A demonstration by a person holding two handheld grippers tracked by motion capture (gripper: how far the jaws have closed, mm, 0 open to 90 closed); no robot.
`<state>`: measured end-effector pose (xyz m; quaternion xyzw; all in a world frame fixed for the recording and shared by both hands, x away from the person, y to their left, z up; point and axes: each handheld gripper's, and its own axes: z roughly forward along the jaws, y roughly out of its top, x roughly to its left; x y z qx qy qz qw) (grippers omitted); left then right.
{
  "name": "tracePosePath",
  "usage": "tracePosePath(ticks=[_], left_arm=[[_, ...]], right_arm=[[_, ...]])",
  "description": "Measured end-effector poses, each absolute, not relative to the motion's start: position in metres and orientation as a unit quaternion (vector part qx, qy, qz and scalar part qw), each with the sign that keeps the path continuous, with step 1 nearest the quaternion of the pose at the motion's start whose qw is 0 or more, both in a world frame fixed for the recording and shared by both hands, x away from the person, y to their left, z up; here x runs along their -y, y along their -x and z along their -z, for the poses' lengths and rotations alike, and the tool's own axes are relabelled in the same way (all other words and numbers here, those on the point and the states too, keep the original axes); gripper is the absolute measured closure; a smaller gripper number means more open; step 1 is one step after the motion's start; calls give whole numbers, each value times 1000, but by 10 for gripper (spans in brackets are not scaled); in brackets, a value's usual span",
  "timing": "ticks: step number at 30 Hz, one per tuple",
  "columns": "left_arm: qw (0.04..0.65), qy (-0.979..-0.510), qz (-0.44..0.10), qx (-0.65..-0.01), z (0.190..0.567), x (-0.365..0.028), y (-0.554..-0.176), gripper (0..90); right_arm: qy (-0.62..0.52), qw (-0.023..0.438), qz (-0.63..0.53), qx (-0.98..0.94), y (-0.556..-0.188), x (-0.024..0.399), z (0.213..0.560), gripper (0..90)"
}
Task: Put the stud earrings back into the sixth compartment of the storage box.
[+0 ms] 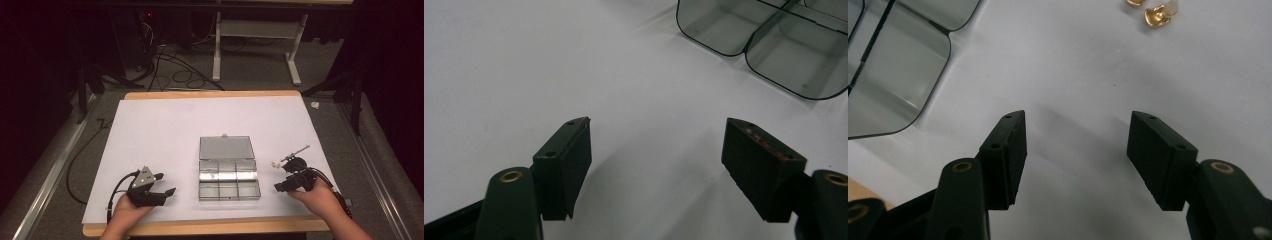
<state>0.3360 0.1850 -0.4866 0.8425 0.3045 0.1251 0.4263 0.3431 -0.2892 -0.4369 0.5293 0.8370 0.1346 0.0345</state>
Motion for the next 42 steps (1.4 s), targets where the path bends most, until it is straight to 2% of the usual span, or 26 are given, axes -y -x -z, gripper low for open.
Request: tracePosePath(ticks=[9, 19, 31, 34, 42], left_arm=[[424, -845, -125, -302, 487, -184, -336, 288], [422, -847, -122, -300, 487, -184, -336, 288], [419, -849, -122, -299, 487, -184, -337, 291], [419, -849, -121, -299, 487, -183, -337, 292], [417, -849, -121, -300, 487, -182, -337, 297]], right_arm=[[-526, 22, -106, -844, -354, 283, 430, 383], [-526, 16, -84, -846, -375, 282, 422, 396], [-528, 15, -76, -846, -401, 287, 419, 521], [-528, 15, -72, -846, -404, 287, 421, 527], [-539, 17, -67, -840, -419, 290, 426, 638]])
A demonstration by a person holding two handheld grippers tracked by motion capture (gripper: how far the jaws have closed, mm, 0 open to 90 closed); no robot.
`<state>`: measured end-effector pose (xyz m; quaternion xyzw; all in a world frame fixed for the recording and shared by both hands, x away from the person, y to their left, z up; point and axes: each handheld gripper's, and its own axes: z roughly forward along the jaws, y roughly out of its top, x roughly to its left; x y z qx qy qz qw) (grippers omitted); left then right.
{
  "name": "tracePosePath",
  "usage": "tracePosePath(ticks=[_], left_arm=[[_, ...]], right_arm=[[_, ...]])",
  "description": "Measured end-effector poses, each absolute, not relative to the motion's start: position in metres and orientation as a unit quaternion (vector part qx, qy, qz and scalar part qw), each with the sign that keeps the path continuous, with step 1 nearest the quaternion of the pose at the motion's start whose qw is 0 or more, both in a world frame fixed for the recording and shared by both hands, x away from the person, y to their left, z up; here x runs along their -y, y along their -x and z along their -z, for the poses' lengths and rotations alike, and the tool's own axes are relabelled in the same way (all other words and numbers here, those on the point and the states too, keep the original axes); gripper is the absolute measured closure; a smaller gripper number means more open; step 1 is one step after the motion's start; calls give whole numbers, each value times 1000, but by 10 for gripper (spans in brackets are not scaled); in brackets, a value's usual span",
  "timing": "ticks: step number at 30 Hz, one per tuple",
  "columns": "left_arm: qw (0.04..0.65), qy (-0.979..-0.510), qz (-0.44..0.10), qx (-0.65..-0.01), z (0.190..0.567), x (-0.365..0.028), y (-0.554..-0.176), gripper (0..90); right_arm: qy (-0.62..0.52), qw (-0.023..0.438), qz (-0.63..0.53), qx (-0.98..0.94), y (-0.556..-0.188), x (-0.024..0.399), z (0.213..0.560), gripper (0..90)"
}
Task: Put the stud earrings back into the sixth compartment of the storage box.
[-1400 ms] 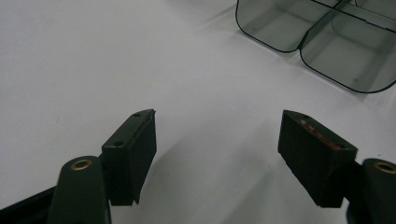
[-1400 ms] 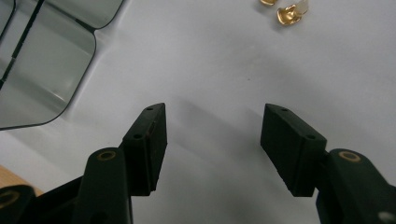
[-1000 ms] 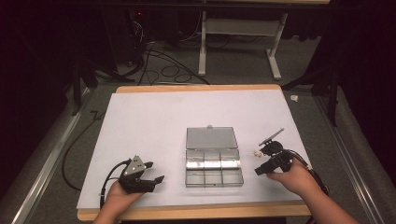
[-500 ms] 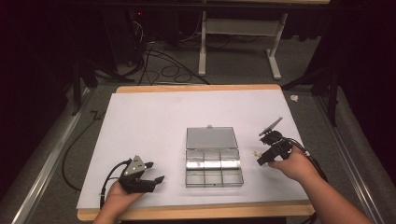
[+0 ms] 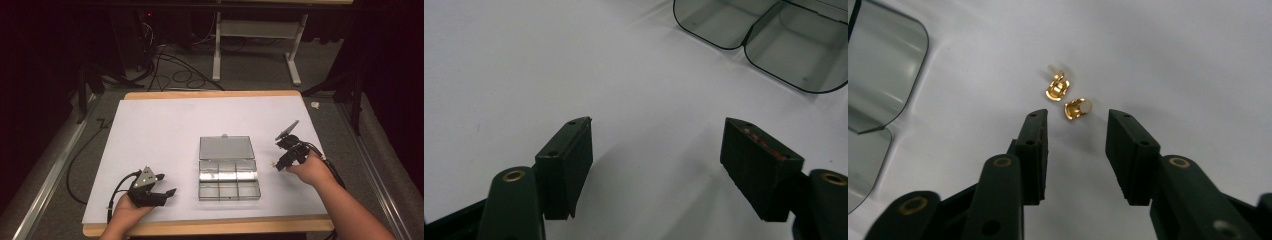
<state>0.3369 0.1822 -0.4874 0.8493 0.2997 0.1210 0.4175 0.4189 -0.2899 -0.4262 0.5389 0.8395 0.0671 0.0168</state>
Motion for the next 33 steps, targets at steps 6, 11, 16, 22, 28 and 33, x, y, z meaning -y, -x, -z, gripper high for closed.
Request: tracePosePath(ticks=[6, 11, 16, 22, 28, 33], left_arm=[[415, -850, -121, -300, 488, -182, -337, 298], [416, -850, -120, -299, 488, -182, -337, 298], [416, -850, -120, -300, 488, -182, -337, 299], [414, -852, -119, -298, 487, -182, -337, 299], [414, -852, -120, -297, 487, -182, -337, 299], [415, -852, -120, -295, 487, -182, -337, 299]], right_arm=[[-543, 12, -60, -837, -426, 291, 430, 700], [-544, 14, -56, -837, -429, 290, 432, 729], [-541, 11, -48, -840, -430, 288, 435, 812], [-536, 16, -50, -843, -427, 287, 431, 850], [-529, 15, -56, -847, -419, 284, 423, 850], [-519, 12, -62, -853, -412, 281, 418, 850]])
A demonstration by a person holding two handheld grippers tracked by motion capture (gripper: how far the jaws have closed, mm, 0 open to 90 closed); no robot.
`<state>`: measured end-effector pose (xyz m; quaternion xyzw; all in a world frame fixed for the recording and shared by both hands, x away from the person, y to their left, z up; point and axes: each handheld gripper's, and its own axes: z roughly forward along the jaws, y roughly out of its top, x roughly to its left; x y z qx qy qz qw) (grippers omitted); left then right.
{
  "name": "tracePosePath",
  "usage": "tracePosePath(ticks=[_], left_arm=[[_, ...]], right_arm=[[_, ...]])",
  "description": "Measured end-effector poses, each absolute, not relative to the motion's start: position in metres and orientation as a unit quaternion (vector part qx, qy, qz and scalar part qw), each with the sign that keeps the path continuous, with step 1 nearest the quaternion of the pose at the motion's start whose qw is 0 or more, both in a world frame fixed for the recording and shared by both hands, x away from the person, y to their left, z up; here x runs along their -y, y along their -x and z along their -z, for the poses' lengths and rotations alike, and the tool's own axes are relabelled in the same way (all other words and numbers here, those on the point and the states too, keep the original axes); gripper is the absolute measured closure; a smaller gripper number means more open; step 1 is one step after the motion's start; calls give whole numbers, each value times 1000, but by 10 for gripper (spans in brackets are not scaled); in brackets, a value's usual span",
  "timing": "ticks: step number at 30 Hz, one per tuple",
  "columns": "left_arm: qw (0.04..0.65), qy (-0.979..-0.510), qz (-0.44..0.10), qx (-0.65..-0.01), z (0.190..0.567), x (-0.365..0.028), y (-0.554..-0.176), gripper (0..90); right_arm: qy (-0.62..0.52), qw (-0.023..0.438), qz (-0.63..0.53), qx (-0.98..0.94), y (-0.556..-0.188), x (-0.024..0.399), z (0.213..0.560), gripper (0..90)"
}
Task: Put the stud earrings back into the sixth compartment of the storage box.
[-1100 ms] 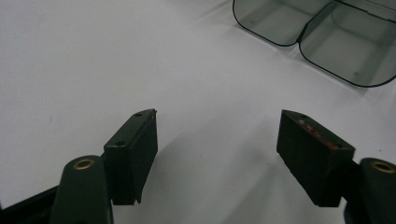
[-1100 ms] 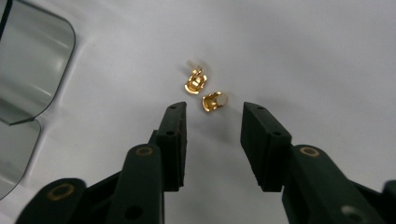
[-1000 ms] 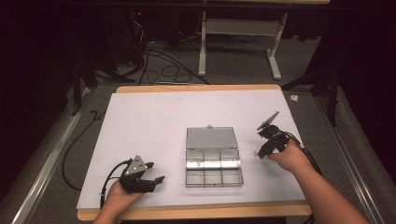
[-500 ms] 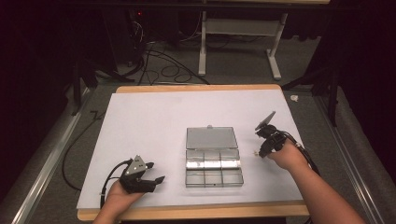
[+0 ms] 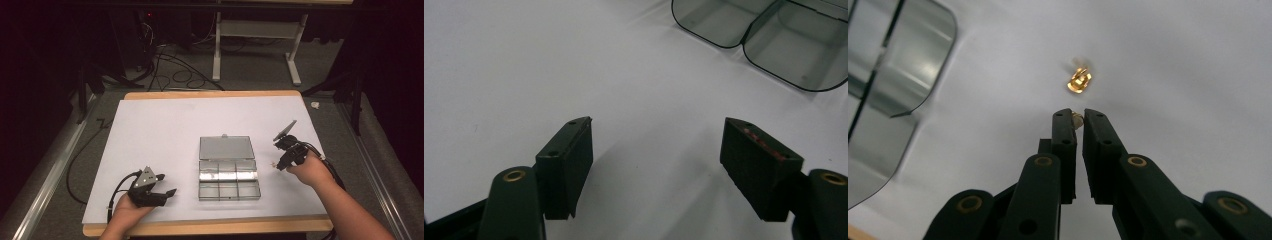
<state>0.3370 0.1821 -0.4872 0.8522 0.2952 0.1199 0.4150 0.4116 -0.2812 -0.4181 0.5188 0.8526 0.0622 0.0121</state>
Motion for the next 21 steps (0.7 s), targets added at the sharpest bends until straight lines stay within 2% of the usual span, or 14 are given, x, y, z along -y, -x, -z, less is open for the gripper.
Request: tracePosePath(ticks=[21], left_arm=[[419, -849, -130, -294, 487, -183, -333, 297]], right_arm=[[-492, -13, -79, -867, -377, 266, 410, 850]])
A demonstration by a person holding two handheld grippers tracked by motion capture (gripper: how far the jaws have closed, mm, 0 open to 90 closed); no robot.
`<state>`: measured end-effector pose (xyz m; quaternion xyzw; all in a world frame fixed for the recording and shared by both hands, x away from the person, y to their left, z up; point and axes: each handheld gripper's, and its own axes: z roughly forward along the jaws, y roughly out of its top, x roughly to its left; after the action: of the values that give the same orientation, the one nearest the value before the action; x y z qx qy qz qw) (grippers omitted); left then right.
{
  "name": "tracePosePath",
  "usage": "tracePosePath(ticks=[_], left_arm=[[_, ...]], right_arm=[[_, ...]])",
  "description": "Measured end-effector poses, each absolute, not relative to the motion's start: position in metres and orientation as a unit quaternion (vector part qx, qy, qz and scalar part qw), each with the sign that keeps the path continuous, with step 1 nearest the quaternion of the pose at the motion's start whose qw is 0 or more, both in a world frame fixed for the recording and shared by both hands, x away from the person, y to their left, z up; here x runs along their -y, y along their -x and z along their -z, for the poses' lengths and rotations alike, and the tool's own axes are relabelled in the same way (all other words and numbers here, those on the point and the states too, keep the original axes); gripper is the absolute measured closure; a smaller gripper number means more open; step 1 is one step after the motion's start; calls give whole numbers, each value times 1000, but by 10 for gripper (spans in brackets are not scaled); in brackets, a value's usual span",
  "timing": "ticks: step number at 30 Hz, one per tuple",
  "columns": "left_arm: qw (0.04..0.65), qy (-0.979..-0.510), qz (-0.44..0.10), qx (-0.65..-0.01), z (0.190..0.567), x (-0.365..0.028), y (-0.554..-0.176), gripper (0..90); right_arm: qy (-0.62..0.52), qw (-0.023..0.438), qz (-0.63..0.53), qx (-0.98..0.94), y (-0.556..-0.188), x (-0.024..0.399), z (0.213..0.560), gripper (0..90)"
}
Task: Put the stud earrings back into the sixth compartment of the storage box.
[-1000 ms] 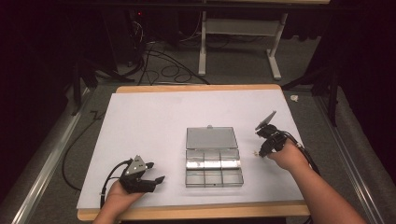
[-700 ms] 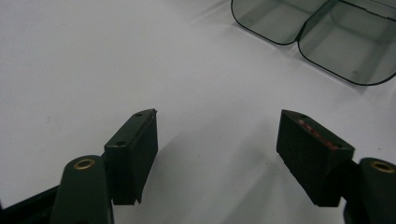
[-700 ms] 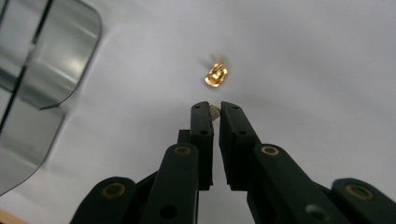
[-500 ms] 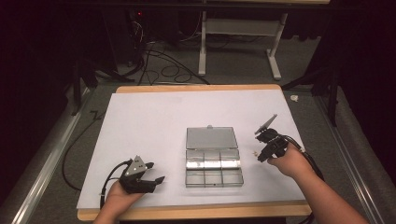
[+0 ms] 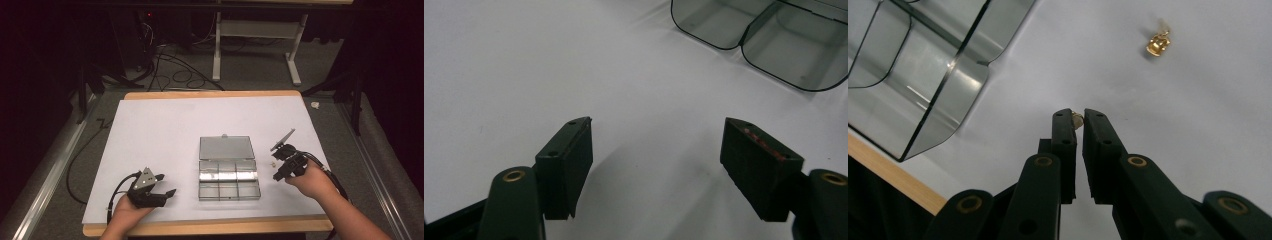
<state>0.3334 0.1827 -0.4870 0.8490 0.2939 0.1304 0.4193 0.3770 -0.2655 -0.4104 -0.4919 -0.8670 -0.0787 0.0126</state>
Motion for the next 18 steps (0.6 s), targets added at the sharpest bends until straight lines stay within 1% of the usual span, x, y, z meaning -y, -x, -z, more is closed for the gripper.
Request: tracePosePath(ticks=[8, 18], left_arm=[[419, -850, -129, -294, 487, -183, -334, 297], [415, -852, -126, -294, 487, -183, -335, 297]], right_arm=[[475, 11, 82, 876, -366, 258, 402, 850], [461, 1, 86, 883, -362, 247, 382, 850]])
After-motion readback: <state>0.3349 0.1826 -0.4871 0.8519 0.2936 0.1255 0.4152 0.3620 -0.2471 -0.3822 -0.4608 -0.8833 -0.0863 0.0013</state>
